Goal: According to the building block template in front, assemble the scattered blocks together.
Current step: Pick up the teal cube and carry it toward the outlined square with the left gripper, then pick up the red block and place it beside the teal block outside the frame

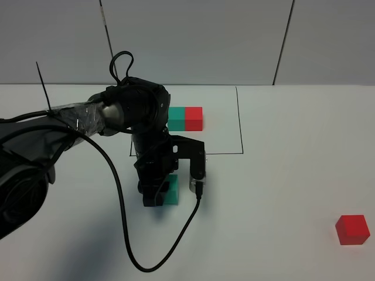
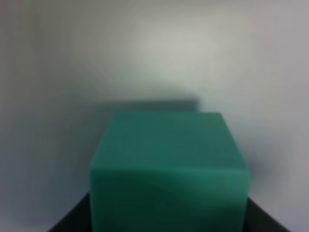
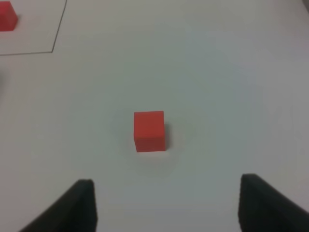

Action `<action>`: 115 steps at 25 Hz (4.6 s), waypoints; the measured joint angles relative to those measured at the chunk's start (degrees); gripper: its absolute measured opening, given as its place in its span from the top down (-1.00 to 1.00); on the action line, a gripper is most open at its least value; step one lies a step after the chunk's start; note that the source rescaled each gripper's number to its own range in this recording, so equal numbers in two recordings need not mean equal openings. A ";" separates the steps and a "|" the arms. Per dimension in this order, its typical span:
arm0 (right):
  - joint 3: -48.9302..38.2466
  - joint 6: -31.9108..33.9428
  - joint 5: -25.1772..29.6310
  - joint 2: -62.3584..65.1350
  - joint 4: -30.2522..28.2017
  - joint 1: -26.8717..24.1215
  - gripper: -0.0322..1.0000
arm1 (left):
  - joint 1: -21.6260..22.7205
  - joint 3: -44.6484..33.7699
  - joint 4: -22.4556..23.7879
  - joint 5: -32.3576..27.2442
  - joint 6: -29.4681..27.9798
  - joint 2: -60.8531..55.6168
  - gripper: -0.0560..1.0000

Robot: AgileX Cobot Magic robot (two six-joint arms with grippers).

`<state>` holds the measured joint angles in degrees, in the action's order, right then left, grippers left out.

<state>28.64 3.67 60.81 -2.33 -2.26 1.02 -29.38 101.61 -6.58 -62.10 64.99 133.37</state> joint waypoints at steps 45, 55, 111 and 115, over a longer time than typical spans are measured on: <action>0.00 0.00 0.00 0.00 0.00 0.00 -0.18 | -2.91 0.47 3.86 1.38 -8.84 1.78 0.89; 0.00 0.00 0.00 0.00 0.00 0.00 -0.18 | -2.91 0.47 4.04 1.44 -5.95 1.82 0.89; 0.00 0.00 0.00 0.07 0.00 0.00 -0.18 | -2.91 0.47 -3.23 0.00 -6.87 -9.26 -1.00; 0.00 0.00 0.00 0.07 0.00 0.00 -0.18 | -2.91 0.47 -3.47 1.66 -11.84 -12.38 -1.00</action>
<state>28.64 3.67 60.81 -2.26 -2.26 1.02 -32.29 102.08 -10.05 -60.44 53.16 120.99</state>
